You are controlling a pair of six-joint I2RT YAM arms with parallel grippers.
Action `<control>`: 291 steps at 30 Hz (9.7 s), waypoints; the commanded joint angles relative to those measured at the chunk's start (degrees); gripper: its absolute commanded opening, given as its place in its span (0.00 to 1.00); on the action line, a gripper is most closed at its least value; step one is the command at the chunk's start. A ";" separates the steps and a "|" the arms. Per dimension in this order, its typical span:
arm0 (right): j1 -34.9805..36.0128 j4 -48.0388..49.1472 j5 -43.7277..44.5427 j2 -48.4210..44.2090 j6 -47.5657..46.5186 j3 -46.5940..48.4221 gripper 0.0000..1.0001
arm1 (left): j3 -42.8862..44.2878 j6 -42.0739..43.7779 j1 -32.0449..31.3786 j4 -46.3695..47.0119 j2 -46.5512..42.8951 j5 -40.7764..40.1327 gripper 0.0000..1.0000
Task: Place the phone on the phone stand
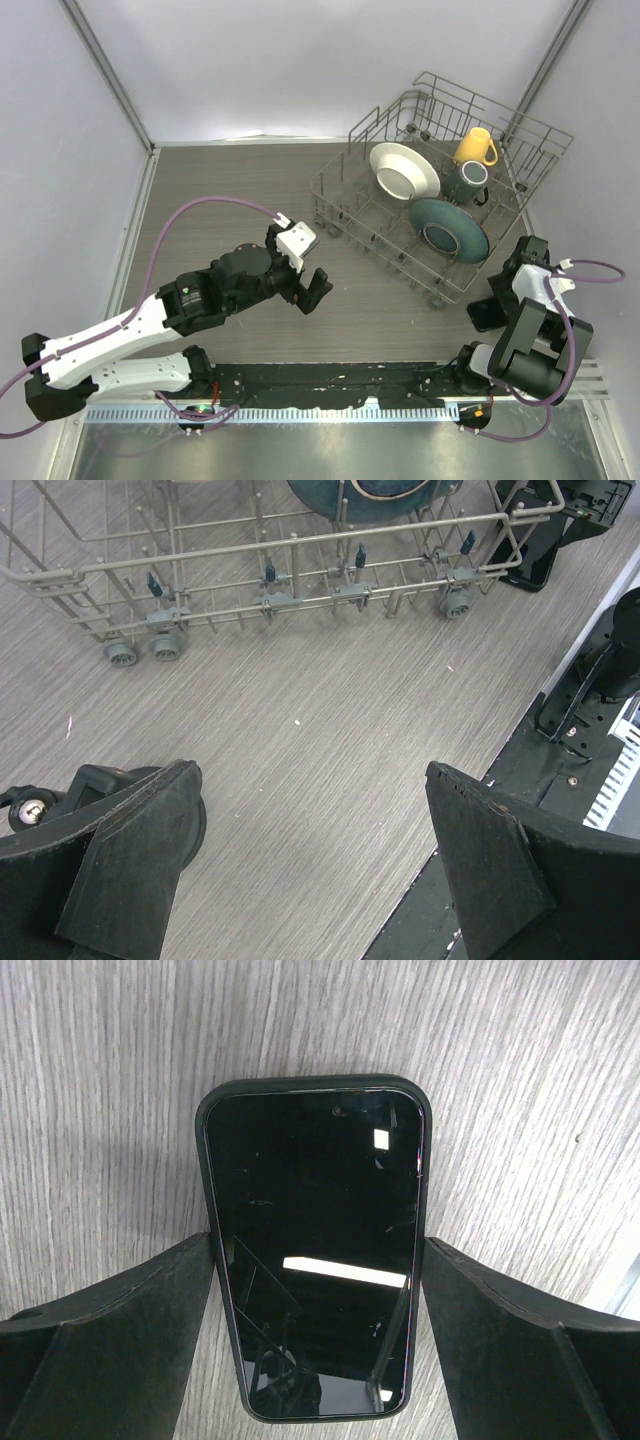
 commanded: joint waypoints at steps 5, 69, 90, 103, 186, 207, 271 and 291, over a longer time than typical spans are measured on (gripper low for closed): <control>2.83 0.83 -3.93 3.15 3.05 -0.84 0.89 | 0.64 -0.61 0.46 1.53 -0.12 0.89 1.00; 2.83 -11.48 7.15 -40.70 -9.24 24.99 0.01 | -0.32 -2.55 -3.06 3.02 -1.00 4.40 1.00; 21.28 18.30 -49.81 -28.67 -15.67 30.98 0.01 | 10.57 -16.16 -2.97 5.03 6.99 19.25 1.00; 44.82 39.86 -47.31 -21.54 0.59 21.66 0.01 | 13.30 -36.21 2.29 6.37 7.34 1.67 1.00; 51.07 78.10 -65.39 -21.80 26.26 2.24 0.53 | -2.52 -40.69 12.15 43.61 5.67 25.85 0.00; 53.01 75.52 -71.50 -22.24 15.26 0.74 0.01 | 5.12 -33.93 15.38 16.30 1.11 27.16 0.77; 67.69 38.30 -56.34 -17.75 -12.41 12.95 0.85 | 23.66 -16.27 24.01 -19.56 3.40 22.71 0.00; 81.82 31.17 -22.85 0.51 -25.24 26.13 0.69 | 31.58 -14.68 24.01 -33.63 -9.97 -6.93 0.00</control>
